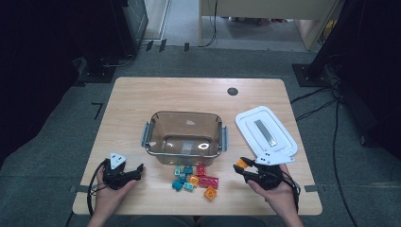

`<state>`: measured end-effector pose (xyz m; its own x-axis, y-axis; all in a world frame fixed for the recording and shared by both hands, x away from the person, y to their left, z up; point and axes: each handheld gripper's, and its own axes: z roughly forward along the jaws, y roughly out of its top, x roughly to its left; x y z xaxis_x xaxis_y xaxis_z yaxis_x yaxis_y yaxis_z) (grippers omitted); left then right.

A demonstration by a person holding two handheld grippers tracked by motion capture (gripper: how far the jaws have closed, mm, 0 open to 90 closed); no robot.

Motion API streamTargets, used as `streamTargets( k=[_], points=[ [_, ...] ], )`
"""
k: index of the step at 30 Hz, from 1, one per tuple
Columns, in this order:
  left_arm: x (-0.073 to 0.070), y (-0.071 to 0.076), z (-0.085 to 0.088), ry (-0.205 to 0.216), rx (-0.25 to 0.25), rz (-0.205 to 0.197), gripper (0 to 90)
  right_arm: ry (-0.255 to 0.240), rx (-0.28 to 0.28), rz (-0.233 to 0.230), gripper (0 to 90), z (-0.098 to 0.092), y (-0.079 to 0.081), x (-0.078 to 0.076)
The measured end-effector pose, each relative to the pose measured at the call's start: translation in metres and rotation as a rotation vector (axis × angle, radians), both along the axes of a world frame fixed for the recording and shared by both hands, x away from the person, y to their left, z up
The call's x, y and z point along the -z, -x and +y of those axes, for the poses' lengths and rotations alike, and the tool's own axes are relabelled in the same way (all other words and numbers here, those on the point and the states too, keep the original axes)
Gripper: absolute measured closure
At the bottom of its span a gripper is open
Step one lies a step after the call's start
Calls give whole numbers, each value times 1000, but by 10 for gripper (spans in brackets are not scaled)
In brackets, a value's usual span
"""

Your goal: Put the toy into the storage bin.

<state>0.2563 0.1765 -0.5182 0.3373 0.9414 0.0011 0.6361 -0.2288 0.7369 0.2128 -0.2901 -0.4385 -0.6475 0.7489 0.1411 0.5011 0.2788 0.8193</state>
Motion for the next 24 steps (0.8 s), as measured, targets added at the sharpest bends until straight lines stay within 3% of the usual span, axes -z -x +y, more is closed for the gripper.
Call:
streamTargets(
  k=[10,24],
  points=[
    [0,0,0,0,0,0,185,-16,-13,-2,601,9,-11,-24],
    [0,0,0,0,0,1,185,-24,-51,-52,601,28,-33,-71]
  ],
)
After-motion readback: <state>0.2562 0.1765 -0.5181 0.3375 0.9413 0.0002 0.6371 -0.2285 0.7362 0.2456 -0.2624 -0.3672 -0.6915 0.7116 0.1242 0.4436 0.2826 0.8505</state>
